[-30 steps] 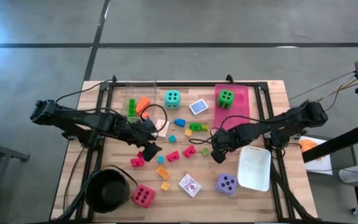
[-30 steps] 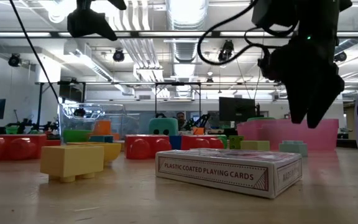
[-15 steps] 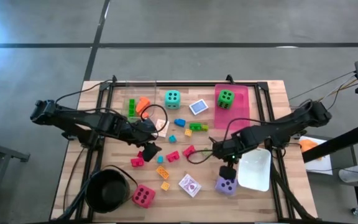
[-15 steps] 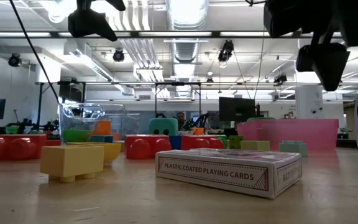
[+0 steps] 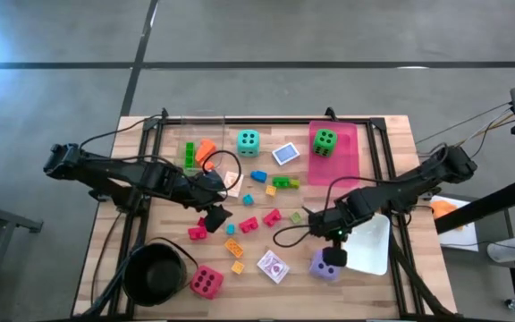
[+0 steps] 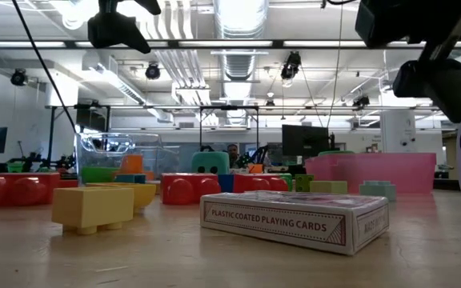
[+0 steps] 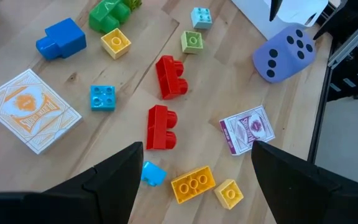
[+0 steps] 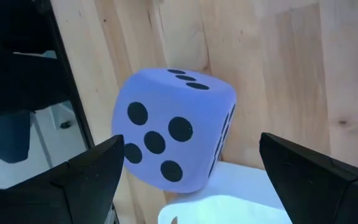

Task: Pick & Place Toys
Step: Put the violet die into the pink bin

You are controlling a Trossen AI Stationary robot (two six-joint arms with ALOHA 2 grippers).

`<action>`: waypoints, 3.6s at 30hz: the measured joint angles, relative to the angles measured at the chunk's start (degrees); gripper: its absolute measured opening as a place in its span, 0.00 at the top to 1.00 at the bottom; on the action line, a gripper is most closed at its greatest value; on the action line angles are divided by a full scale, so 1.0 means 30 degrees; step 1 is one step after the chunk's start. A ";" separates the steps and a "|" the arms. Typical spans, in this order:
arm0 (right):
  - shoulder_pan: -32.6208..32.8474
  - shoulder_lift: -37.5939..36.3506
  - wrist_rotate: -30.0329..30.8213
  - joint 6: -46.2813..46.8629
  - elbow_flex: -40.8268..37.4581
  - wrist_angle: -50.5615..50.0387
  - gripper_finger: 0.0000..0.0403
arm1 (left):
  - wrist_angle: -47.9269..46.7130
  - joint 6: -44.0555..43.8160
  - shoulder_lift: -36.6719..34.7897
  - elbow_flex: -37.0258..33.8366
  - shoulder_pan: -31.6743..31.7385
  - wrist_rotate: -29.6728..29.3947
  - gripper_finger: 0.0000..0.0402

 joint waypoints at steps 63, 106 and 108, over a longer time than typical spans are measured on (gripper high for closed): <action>0.0663 0.1100 -0.1290 0.3579 -0.3149 0.6350 0.61 | 0.0005 0.0328 0.0011 0.0000 -0.0004 0.0000 0.25; -0.3052 -0.8069 0.8248 0.4236 -0.0690 -0.1078 0.72 | -0.0020 0.0488 0.0007 -0.0007 0.0000 0.0073 0.24; -0.3799 -0.8351 0.8394 0.3899 -0.0709 -0.1362 0.72 | -0.0020 0.0473 0.0007 -0.0007 0.0000 0.0073 0.24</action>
